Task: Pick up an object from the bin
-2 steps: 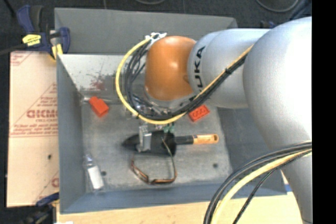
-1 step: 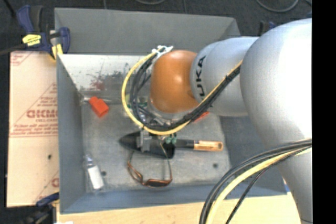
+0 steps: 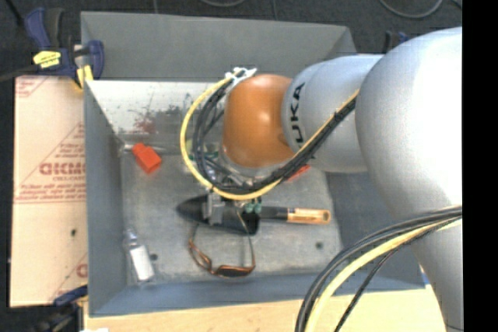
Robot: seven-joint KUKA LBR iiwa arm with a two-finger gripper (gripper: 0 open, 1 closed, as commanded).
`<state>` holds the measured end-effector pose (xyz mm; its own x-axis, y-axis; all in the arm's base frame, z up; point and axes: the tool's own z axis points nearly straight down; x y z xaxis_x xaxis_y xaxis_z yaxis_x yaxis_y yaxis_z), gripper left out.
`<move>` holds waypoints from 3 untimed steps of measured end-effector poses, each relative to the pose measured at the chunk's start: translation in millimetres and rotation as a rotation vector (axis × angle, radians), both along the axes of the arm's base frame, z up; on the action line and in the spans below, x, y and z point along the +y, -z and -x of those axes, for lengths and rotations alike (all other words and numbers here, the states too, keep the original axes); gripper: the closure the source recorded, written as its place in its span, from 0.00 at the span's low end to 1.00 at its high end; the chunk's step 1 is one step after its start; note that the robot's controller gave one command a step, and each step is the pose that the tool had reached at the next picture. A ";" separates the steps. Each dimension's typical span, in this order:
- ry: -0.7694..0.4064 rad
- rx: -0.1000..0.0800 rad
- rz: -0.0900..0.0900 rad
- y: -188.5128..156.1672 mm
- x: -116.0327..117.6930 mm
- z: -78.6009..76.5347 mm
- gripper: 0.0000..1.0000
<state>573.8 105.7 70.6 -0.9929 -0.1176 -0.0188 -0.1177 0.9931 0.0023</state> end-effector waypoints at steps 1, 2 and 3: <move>-0.012 -0.004 0.000 -127.2 5.5 -0.8 1.00; -0.012 -0.003 0.000 -126.9 5.7 -0.5 1.00; -0.003 -0.007 0.000 -214.0 -11.6 2.2 1.00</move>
Offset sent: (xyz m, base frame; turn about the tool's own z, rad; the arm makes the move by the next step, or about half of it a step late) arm 0.0000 0.0000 0.0000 0.0000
